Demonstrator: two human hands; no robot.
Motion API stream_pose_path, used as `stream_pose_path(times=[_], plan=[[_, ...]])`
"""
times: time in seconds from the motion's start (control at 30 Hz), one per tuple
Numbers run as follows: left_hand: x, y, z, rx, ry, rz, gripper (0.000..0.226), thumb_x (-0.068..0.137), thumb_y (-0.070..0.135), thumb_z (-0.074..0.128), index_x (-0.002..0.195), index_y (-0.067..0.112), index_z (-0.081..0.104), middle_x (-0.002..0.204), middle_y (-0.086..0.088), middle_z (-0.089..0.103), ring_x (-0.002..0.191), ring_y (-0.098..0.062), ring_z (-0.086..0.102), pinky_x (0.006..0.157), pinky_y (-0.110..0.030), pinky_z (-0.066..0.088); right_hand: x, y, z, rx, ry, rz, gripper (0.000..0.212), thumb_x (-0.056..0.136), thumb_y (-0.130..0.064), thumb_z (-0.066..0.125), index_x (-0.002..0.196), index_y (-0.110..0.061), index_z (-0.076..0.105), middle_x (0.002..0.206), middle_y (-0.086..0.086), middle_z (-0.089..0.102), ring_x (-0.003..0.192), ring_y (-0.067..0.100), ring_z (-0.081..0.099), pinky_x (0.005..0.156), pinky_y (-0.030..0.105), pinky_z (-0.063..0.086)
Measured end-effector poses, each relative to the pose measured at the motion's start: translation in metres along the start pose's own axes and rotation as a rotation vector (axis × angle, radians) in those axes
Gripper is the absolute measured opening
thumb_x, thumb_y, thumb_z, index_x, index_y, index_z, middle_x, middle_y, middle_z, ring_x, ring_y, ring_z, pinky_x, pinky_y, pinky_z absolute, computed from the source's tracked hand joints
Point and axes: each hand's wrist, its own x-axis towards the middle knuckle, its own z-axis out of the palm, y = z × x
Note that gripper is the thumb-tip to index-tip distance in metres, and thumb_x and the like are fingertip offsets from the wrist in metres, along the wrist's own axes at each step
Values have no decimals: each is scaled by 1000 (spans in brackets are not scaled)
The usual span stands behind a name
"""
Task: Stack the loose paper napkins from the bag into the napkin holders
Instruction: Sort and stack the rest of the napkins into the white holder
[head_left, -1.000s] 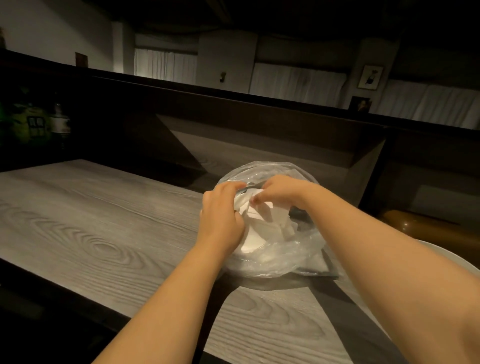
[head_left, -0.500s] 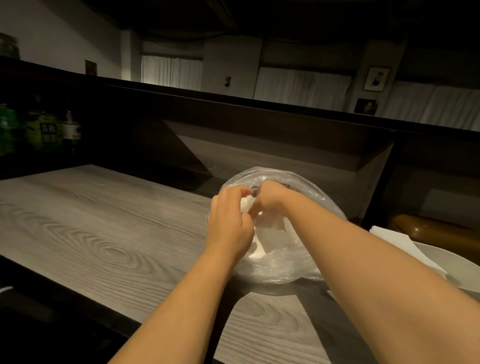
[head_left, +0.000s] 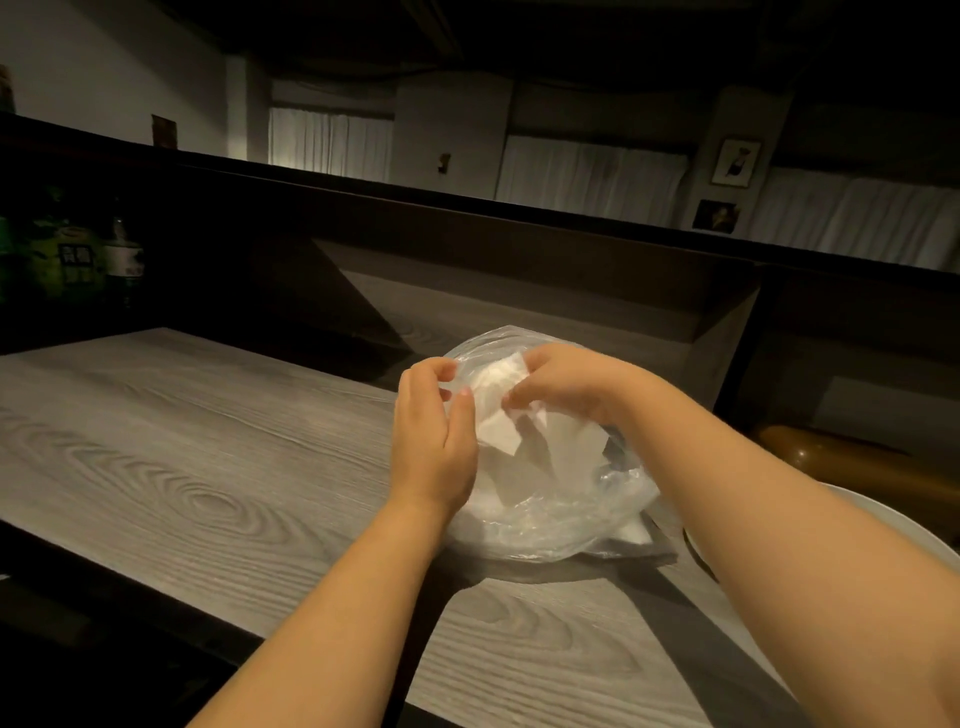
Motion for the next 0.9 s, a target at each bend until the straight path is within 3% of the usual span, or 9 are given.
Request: stream_pose_path(times=[0.07,0.13,0.2,0.33,0.4,0.53,0.63,0.73,0.9], plan=[[1,0,-2,-69,8,2,23,93,35,39,113,26,45,113,-1,52,95,-11,55,74,-16,43,-14,17,-7,183,57,-82,16,89,-22,68,104,-17,70,100,6,73,90,27,71,82,45,59],[0,0,-2,-106,-6,19,24,94,39,38,113,26,46,109,1,55,95,-10,57,73,-13,45,-31,33,-10,380,117,-165,13,93,-22,65,105,-20,70,100,3,75,91,26,72,85,47,58],[-2,2,-1,-124,-35,54,31,93,48,36,112,26,48,104,7,58,93,-9,60,74,-18,49,-50,47,-8,611,173,-218,17,94,-20,63,110,-21,68,103,2,75,95,25,71,87,48,57],[-7,9,6,-213,-54,45,39,92,53,33,106,25,56,100,9,64,94,-9,63,83,-32,54,-84,70,-1,989,264,-256,27,92,-22,61,119,-23,64,109,0,74,97,20,71,75,34,59],[-10,25,12,-305,-141,-55,36,92,54,36,103,29,59,101,6,66,98,-12,64,90,-33,54,-96,80,0,1113,337,-229,25,93,-21,59,117,-25,64,105,-2,75,93,18,73,70,32,60],[-9,72,27,-472,-579,-422,33,94,52,50,107,25,64,107,-3,70,103,-24,68,94,-41,55,-112,98,-1,1083,509,-136,19,93,-21,61,109,-31,65,102,-6,74,97,21,71,80,41,59],[-8,87,43,-376,-852,-449,33,85,35,71,115,26,62,108,3,72,101,-19,70,89,-40,59,-122,111,-6,1019,587,-120,19,94,-24,62,111,-32,65,107,-7,72,103,21,67,90,48,56],[-18,86,65,-327,-842,-433,36,83,21,77,115,28,62,108,6,72,98,-15,71,87,-37,59,-131,122,-10,1017,653,-123,19,94,-23,62,111,-32,64,108,-9,71,103,19,67,84,42,58],[-36,72,78,-560,-742,-579,49,75,17,80,120,20,61,115,-2,70,102,-22,71,88,-41,59,-135,131,-10,1126,762,-123,22,95,-21,61,114,-32,62,106,-13,71,95,9,68,78,29,58]])
